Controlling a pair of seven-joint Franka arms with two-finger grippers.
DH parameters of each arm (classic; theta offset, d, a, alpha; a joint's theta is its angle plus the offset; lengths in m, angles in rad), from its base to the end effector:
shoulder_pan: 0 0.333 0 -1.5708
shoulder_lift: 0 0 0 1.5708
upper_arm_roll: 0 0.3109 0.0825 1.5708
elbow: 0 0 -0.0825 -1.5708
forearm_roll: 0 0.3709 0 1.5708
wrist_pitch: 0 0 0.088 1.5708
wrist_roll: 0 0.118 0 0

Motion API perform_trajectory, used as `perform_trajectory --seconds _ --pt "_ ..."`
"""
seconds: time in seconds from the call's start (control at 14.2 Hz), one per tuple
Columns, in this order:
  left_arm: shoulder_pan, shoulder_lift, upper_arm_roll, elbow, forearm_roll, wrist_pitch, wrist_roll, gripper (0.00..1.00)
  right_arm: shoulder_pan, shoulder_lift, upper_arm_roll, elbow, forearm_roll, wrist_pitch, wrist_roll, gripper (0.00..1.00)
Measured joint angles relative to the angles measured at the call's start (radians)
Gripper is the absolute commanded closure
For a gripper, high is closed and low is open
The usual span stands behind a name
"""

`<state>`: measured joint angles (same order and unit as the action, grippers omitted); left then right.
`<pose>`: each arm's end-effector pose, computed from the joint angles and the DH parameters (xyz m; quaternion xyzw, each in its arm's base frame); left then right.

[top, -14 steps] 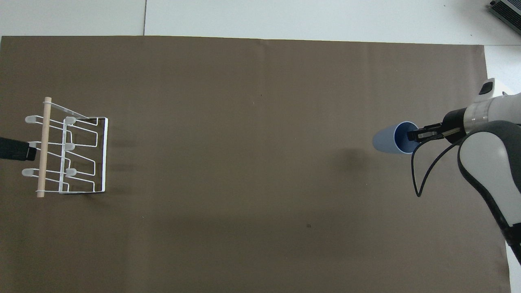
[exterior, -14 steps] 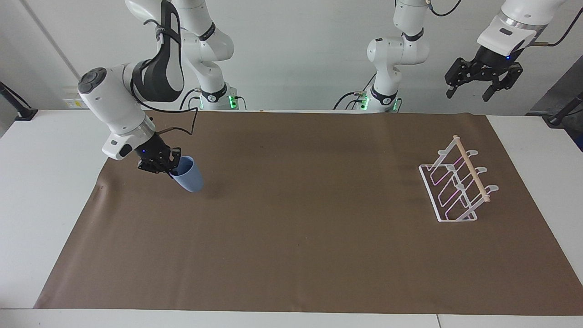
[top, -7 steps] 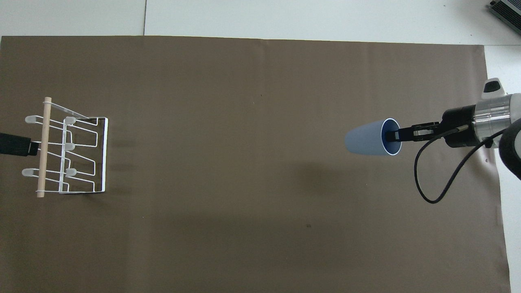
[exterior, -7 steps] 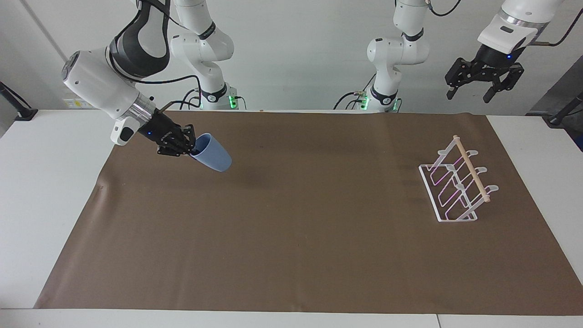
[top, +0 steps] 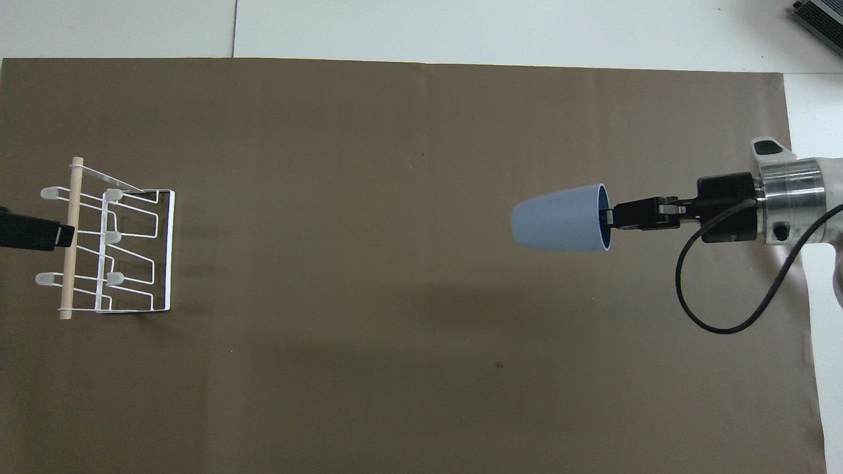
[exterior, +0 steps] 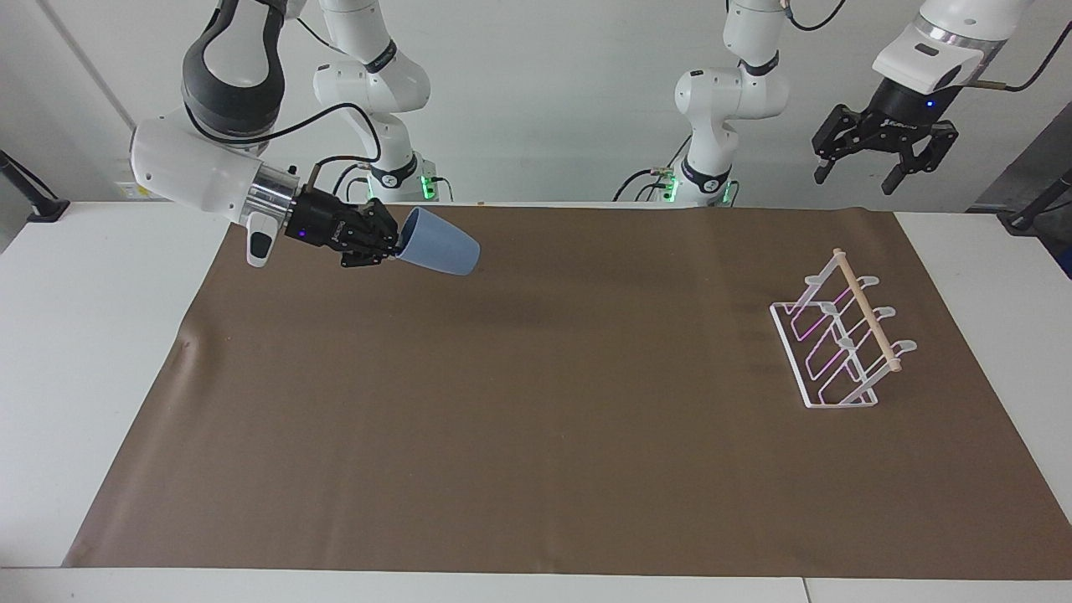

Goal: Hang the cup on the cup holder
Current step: 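Carry the cup toward center while the left gripper reaches its base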

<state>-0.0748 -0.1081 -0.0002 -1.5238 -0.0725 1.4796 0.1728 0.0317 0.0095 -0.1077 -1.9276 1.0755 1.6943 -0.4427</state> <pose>0.4954 -0.0463 0.6780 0.9906 -0.1279 0.0336 0.0343 0.5439 0.0525 0.5036 -0.8612 -0.0333 -0.0269 0.5065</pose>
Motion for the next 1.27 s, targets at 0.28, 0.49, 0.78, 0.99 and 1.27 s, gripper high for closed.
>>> perform_trajectory --seconds 0.28,0.49,0.78,0.99,1.27 --pt "-0.011 -0.001 -0.006 -0.016 -0.049 0.015 0.063 0.0 0.086 -0.002 0.002 -0.032 0.183 -0.004 0.0 1.0" --pt "-0.016 -0.002 -0.017 -0.02 -0.108 0.037 0.195 0.0 0.152 -0.008 0.003 -0.064 0.322 0.0 0.0 1.0" --pt "-0.044 -0.006 -0.049 -0.026 -0.184 0.039 0.381 0.0 0.203 -0.033 0.003 -0.14 0.476 0.008 0.0 1.0" --pt "-0.127 -0.012 -0.057 -0.027 -0.192 0.046 0.523 0.0 0.258 -0.059 0.003 -0.184 0.563 0.052 0.0 1.0" --pt "-0.204 -0.013 -0.06 -0.027 -0.218 0.08 0.649 0.0 0.348 -0.067 0.004 -0.202 0.634 0.161 0.0 1.0"
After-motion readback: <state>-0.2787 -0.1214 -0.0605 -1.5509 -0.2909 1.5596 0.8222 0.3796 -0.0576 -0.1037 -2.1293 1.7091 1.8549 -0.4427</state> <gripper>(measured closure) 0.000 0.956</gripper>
